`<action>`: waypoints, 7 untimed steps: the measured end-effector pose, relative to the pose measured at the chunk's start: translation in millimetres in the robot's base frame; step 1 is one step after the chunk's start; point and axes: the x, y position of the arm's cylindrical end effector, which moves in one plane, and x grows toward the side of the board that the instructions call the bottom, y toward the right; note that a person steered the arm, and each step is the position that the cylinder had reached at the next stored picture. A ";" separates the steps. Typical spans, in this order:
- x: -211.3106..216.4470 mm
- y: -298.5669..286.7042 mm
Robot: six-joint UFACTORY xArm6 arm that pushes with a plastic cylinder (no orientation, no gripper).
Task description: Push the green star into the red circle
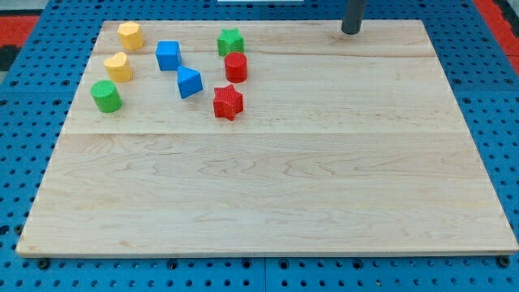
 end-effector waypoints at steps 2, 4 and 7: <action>-15.5 -96.6; -15.8 -189.8; -10.5 -194.4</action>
